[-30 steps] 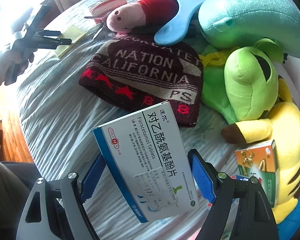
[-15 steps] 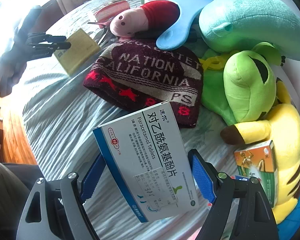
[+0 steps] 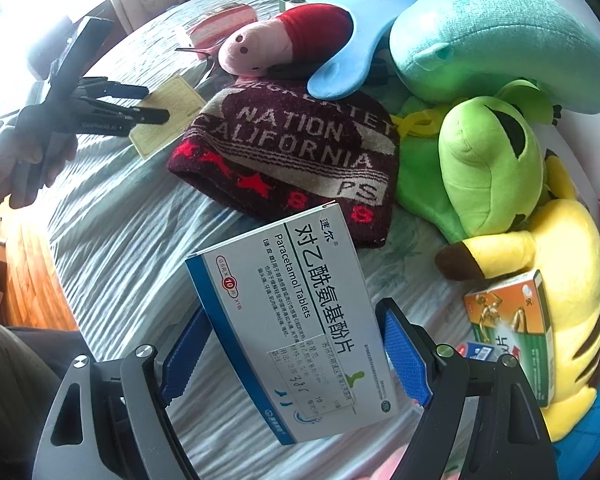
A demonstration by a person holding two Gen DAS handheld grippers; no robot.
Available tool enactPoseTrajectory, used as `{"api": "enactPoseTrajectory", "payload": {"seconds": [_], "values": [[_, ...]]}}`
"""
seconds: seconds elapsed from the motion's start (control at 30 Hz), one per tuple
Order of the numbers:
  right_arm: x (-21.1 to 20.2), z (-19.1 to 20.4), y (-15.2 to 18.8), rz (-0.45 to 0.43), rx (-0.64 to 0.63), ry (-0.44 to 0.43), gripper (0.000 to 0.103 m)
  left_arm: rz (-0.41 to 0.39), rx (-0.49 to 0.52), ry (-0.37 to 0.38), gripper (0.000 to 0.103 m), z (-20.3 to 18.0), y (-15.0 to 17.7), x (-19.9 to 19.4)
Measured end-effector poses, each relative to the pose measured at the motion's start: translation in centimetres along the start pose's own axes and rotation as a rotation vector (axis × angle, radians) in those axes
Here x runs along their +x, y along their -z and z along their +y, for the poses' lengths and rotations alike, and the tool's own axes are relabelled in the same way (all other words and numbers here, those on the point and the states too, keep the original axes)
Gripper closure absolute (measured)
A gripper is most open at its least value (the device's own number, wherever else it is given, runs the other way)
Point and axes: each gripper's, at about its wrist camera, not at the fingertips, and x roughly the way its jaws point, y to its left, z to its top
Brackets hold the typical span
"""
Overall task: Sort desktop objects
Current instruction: 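Lift both held boxes and carry them to the blue crate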
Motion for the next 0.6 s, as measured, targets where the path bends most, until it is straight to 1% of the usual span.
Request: {"api": "enactPoseTrajectory", "payload": {"seconds": [0.03,0.13,0.23,0.27,0.37,0.5,0.6], "values": [[0.0,0.0,0.0,0.0,0.001,0.0,0.02,0.0,0.016,-0.008,0.013,-0.4,0.0,0.0],[0.0,-0.2,0.1,-0.001,0.006,0.001,0.02,0.028,0.033,-0.02,0.008,-0.7,0.2,0.8],[-0.1,-0.1,0.1,0.001,0.003,0.0,0.02,0.052,0.04,-0.029,0.007,-0.7,0.4,1.7],[-0.1,-0.1,0.1,0.001,0.002,0.0,0.02,0.05,0.037,-0.029,0.003,-0.7,0.5,1.8],[-0.1,-0.1,0.1,0.002,0.003,0.001,0.02,0.047,0.035,-0.019,0.0,-0.7,0.6,2.0],[-0.1,0.0,0.2,0.004,0.003,0.002,0.02,0.038,0.039,-0.015,0.0,-0.9,0.8,2.2],[-0.2,0.0,0.2,0.004,0.005,0.003,0.02,0.053,0.034,-0.013,0.0,-0.6,0.7,2.1]]}}
